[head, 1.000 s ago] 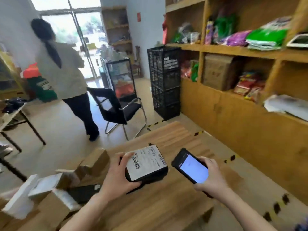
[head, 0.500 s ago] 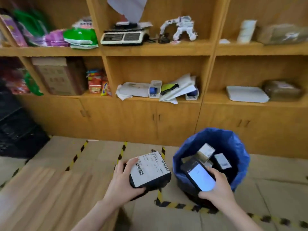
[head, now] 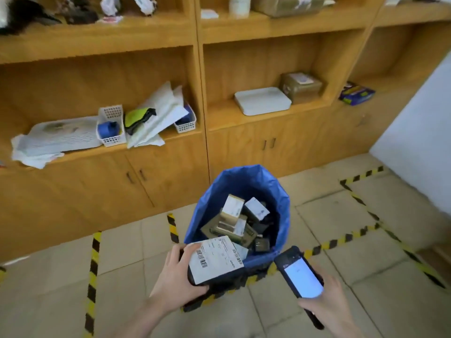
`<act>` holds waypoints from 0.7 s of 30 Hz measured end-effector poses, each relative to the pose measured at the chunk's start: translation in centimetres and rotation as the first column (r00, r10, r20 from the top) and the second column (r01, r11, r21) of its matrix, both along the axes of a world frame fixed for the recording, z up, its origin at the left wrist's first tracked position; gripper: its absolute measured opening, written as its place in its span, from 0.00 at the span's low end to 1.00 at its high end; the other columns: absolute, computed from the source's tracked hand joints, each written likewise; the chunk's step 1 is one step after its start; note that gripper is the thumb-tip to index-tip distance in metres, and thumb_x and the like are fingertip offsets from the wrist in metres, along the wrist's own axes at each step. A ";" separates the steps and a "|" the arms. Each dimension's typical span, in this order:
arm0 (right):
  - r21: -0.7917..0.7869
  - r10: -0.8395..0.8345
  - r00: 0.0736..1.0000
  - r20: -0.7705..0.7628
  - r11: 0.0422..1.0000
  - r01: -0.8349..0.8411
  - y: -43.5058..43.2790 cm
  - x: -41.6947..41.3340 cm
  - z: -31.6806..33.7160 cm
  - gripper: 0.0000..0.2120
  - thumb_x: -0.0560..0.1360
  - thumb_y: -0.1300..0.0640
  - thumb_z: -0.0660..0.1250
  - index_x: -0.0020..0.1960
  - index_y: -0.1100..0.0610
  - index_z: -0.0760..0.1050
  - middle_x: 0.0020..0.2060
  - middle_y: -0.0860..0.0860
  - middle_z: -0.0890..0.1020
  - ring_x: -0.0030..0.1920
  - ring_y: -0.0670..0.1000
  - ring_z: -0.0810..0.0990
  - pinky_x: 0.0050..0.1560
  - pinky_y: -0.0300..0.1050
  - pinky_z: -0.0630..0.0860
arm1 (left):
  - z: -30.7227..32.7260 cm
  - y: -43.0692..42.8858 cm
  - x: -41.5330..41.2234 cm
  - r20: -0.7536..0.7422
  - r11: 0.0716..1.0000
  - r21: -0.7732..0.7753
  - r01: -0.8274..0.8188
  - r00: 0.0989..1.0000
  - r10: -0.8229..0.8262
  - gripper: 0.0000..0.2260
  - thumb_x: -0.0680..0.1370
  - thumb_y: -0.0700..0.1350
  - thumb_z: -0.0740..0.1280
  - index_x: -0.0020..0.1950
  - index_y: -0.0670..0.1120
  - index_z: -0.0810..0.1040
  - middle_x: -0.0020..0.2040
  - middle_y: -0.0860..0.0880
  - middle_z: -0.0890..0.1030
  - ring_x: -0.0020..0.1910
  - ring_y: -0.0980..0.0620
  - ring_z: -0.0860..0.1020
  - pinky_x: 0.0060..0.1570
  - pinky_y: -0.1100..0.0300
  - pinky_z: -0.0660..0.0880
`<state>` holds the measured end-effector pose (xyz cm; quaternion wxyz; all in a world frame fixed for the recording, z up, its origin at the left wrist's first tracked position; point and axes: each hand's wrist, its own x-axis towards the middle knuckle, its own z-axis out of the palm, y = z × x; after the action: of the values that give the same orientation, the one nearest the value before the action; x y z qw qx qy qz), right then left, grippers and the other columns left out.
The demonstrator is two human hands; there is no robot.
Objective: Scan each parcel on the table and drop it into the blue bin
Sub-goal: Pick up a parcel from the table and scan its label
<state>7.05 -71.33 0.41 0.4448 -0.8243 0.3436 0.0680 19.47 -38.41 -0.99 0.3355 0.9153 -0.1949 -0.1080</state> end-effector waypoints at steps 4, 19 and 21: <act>0.000 -0.048 0.998 0.032 0.999 0.048 -3.6 1.6 -1.9 0.28 0.49 0.64 0.73 0.49 0.53 0.75 0.40 0.50 0.79 0.43 0.53 0.77 0.35 0.45 0.72 | -1.6 -4.9 3.8 -0.066 0.996 0.074 0.040 0.997 -0.035 0.41 0.59 0.63 0.72 0.69 0.64 0.58 0.59 0.60 0.59 0.63 0.55 0.64 0.63 0.58 0.70; 0.064 -0.232 0.965 -0.118 0.968 0.241 -11.8 10.1 -9.4 0.40 0.53 0.58 0.75 0.65 0.50 0.69 0.54 0.46 0.69 0.51 0.49 0.72 0.38 0.40 0.70 | -13.1 -20.7 15.4 -0.210 0.883 0.386 0.266 0.958 -0.196 0.42 0.63 0.60 0.73 0.73 0.56 0.58 0.64 0.50 0.60 0.64 0.46 0.61 0.57 0.53 0.73; 0.068 -0.276 0.954 -0.117 0.956 0.285 -11.8 11.6 -11.0 0.39 0.54 0.59 0.76 0.64 0.50 0.69 0.54 0.48 0.70 0.51 0.49 0.72 0.34 0.38 0.69 | -15.3 -22.3 17.2 -0.210 0.849 0.426 0.312 0.947 -0.243 0.43 0.65 0.59 0.73 0.74 0.55 0.57 0.67 0.48 0.59 0.66 0.44 0.60 0.60 0.50 0.72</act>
<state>18.63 -83.10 -10.55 0.4653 -0.7429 0.4772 0.0623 36.66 -60.68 -16.29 0.1069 0.9196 -0.2690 -0.2657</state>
